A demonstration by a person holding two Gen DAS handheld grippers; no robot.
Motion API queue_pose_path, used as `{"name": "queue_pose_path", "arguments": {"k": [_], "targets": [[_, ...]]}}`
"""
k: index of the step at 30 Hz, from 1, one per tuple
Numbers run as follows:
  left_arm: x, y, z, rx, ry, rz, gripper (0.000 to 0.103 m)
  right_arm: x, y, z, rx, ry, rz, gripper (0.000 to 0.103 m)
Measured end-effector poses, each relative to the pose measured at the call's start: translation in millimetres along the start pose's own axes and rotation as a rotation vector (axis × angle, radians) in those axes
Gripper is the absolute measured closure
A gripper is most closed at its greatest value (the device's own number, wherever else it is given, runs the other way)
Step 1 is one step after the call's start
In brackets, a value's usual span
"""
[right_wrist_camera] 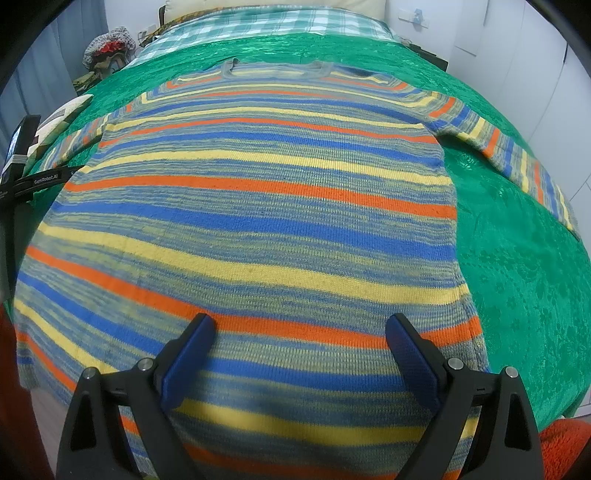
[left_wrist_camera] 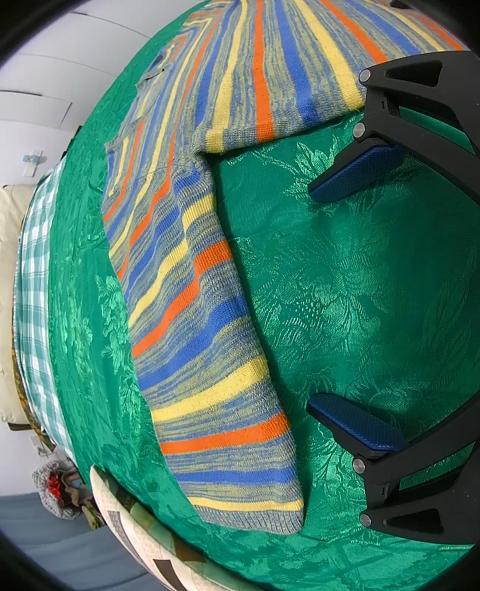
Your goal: Fold small clothes
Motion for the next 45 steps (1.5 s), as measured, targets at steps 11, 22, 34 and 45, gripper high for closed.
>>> {"name": "queue_pose_path", "arguments": {"k": [11, 22, 34, 45], "targets": [[-0.1, -0.1, -0.1, 0.0, 0.0, 0.0, 0.0, 0.1, 0.0, 0.1, 0.0, 0.0, -0.001, 0.009], [0.0, 0.0, 0.1, 0.0, 0.001, 0.0, 0.0, 0.6, -0.2, 0.0, 0.0, 0.001, -0.001, 0.009], [-0.3, -0.2, 0.0, 0.0, 0.001, 0.0, 0.0, 0.2, 0.2, -0.3, 0.0, 0.0, -0.004, 0.008], [0.1, -0.1, 0.2, 0.0, 0.001, 0.0, 0.0, 0.9, -4.8, 0.3, -0.014, 0.007, 0.022, 0.008]]}}
Point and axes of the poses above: each gripper's, at about its wrist camera, not at the fingertips, and y roughly the way its jaws point, x to its right, z to its top, the point moved 9 cm from there along y, roughly the way its jaws point, and after that the axes turned 9 degrees about -z, right-handed, at the moved point
